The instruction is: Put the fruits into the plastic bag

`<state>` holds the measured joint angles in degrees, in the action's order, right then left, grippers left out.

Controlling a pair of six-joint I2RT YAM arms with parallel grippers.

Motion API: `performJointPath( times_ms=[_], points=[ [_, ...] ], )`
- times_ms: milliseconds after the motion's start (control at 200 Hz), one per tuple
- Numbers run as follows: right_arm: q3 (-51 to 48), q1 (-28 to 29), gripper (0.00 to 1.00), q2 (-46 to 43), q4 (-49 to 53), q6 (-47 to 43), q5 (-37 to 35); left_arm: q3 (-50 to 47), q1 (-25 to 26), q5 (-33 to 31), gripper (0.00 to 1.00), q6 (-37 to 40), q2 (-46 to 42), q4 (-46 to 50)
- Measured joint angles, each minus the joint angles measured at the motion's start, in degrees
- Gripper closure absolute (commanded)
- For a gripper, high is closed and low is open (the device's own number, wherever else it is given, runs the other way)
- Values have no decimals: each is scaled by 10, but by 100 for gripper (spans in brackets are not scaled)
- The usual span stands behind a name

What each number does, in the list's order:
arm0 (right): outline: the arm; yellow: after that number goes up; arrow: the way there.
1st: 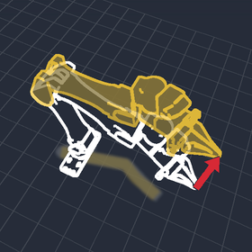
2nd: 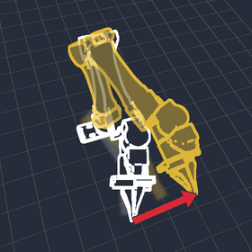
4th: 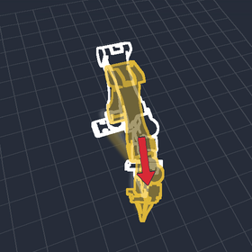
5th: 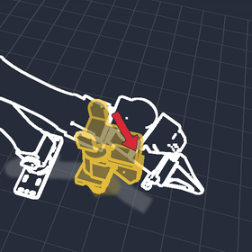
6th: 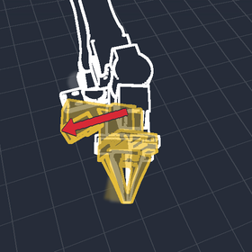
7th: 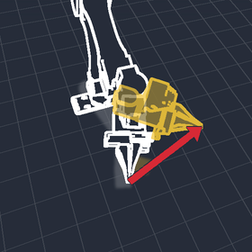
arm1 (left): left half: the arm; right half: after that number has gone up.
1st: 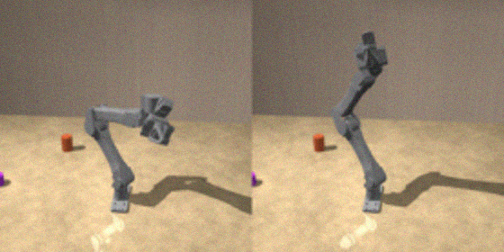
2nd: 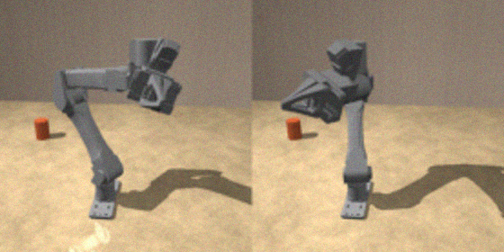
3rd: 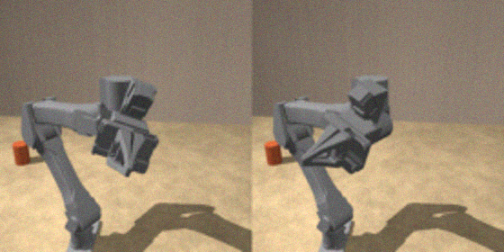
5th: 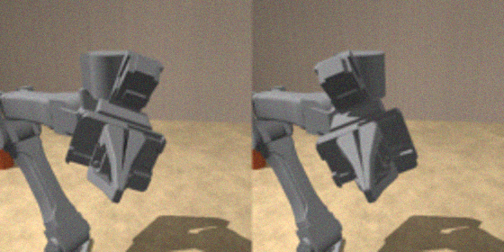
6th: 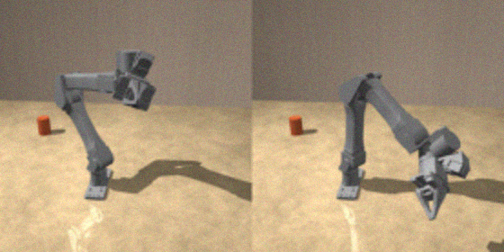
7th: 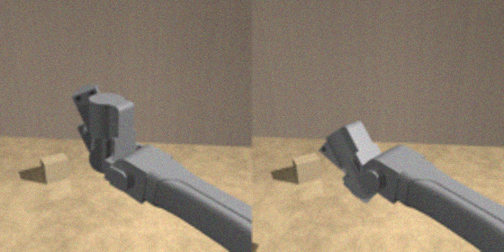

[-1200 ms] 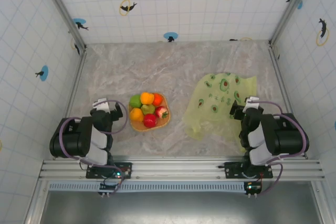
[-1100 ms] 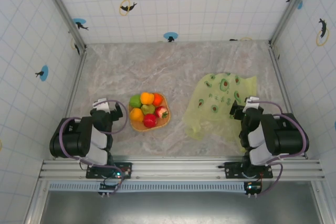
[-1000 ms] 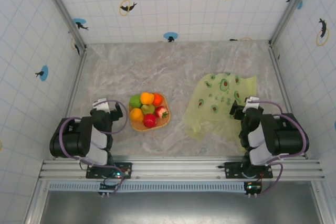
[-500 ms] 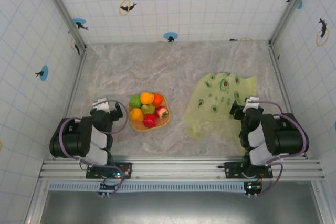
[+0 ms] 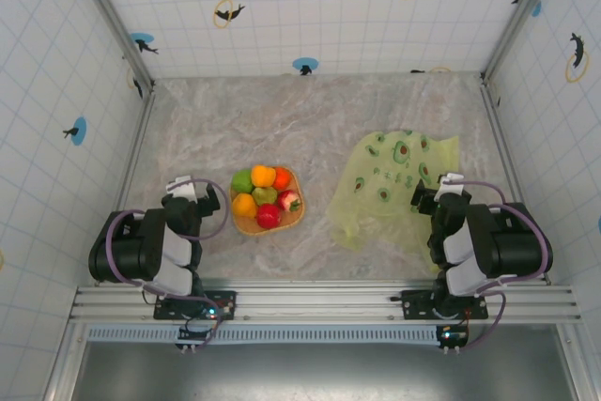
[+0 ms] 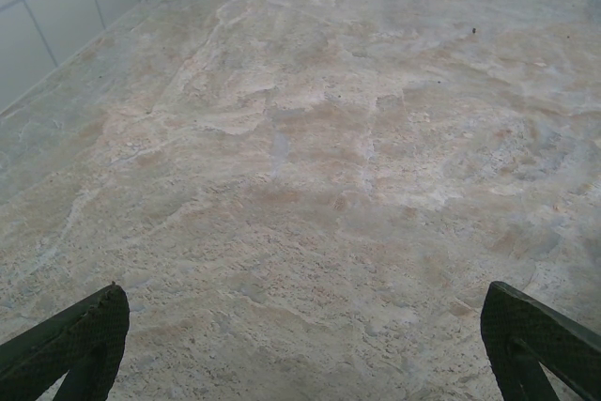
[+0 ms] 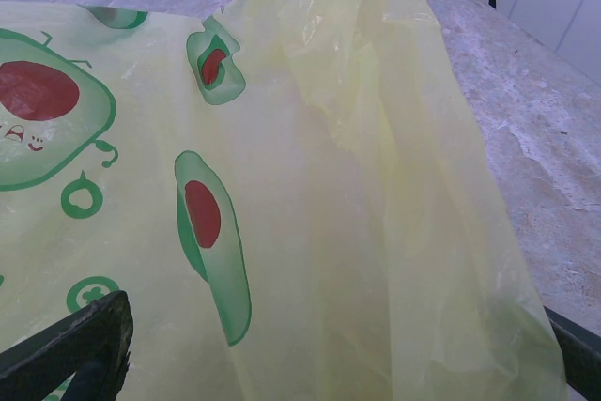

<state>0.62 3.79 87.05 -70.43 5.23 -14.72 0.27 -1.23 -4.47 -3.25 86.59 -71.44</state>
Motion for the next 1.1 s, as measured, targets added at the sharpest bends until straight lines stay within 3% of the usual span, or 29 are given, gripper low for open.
performJointPath(
  times_ms=[120, 290, 435, 576, 666, 826, 936, 1101],
  points=[
    [0, 5, 0, -42, 35, -4, 0, 5, 0, -1, 2, 0, -22, 31],
    [2, 11, 0, -158, 105, -2, -24, 50, 0, -27, 2, -21, -118, 132],
    [55, 11, 0, -251, 226, 36, -63, 97, 0, -77, 2, -105, -234, 257],
    [139, 13, 0, -302, 334, 75, -44, 207, -1, -104, 2, -204, -301, 432],
    [179, 23, 0, -313, 394, 90, -26, 274, -1, -88, 2, -240, -318, 518],
    [232, 63, 1, -313, 506, 111, 3, 326, 6, 11, 2, -298, -330, 603],
    [260, 88, 1, -305, 567, 133, 25, 345, 69, 44, 4, -322, -329, 660],
    [305, 125, 7, -258, 663, 145, 69, 392, 244, 36, 10, -328, -314, 730]
  ],
)
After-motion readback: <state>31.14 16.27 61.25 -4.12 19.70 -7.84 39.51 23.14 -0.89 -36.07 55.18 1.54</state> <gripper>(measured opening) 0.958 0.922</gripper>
